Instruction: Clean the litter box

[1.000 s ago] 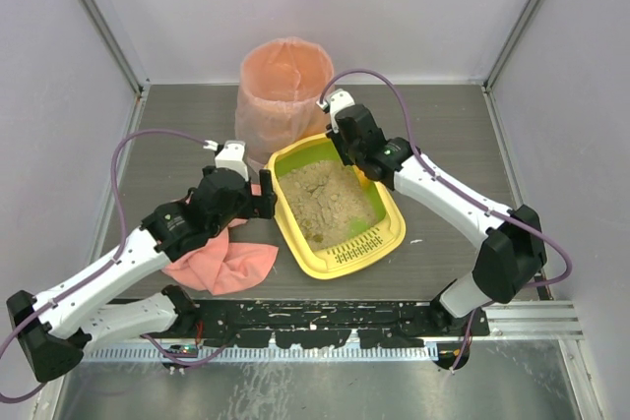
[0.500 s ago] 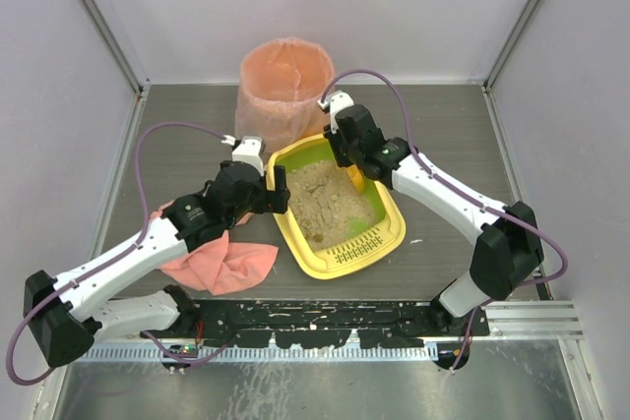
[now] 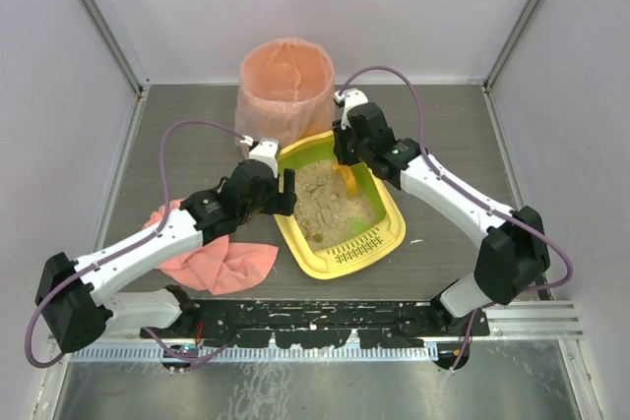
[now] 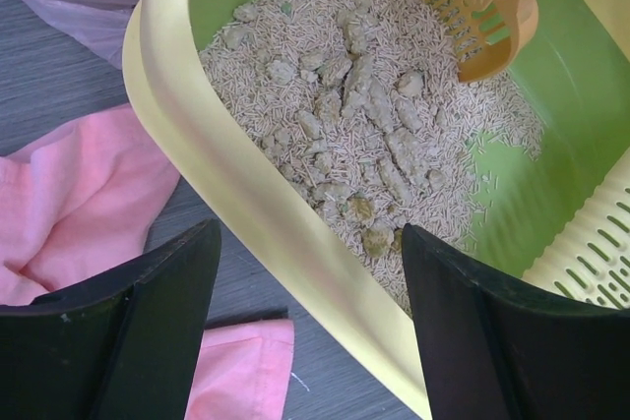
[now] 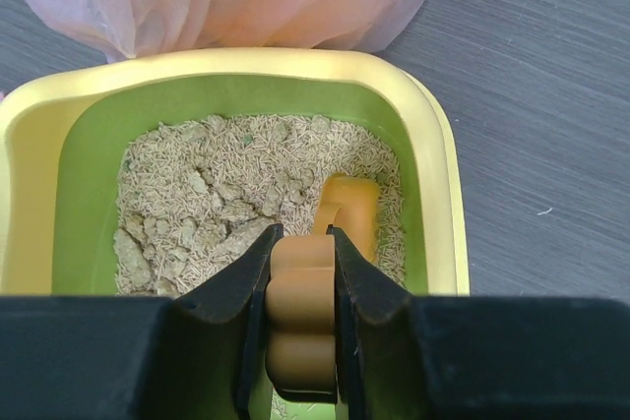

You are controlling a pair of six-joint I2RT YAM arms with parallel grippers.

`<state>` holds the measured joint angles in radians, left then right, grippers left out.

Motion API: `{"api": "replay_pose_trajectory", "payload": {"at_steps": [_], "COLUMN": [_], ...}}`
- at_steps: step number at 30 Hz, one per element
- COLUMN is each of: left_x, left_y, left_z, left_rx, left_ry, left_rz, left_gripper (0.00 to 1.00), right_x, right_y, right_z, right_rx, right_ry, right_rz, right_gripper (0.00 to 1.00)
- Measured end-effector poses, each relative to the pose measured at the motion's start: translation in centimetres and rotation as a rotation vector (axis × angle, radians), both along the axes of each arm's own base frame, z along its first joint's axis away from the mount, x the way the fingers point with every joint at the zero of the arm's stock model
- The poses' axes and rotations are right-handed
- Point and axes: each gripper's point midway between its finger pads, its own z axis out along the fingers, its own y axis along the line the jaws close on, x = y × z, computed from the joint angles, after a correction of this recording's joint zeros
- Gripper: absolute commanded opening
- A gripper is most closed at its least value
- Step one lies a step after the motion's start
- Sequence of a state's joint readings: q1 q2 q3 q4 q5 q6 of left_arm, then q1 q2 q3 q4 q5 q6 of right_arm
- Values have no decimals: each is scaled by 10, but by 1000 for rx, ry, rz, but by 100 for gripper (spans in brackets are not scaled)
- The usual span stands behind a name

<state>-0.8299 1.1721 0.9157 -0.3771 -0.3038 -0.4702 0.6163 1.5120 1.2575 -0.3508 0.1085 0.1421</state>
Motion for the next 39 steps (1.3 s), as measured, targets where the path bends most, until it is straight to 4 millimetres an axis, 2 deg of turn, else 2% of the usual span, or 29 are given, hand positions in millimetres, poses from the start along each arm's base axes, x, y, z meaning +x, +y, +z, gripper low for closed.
{"api": "replay_pose_trajectory", "payload": {"at_steps": [11,20,25,30,39], "left_x": [4,6,9,12,15], "left_y": [-8,-12,-10,-9,-11], "left_z": [-11,-18,-21,-23,-24], "left_rx": [32,60,85,105,114], "left_ry": [23,38,43,42,44], "left_rz": [-31,-49,-44,-44,-38], "left_gripper": [66,53,47,45,43], "right_x": [-14,-25,-37,-50,-60], "right_y": [-16,-31,-37,-46,-55], "right_z": [-2,-5,-10,-19,-36], "right_rx": [182,312,396,473,627], "right_ry": [30,46,56,63,66], "right_rz": [-66,-148,-205,-269,-379], "right_gripper": [1,1,1,1,1]}}
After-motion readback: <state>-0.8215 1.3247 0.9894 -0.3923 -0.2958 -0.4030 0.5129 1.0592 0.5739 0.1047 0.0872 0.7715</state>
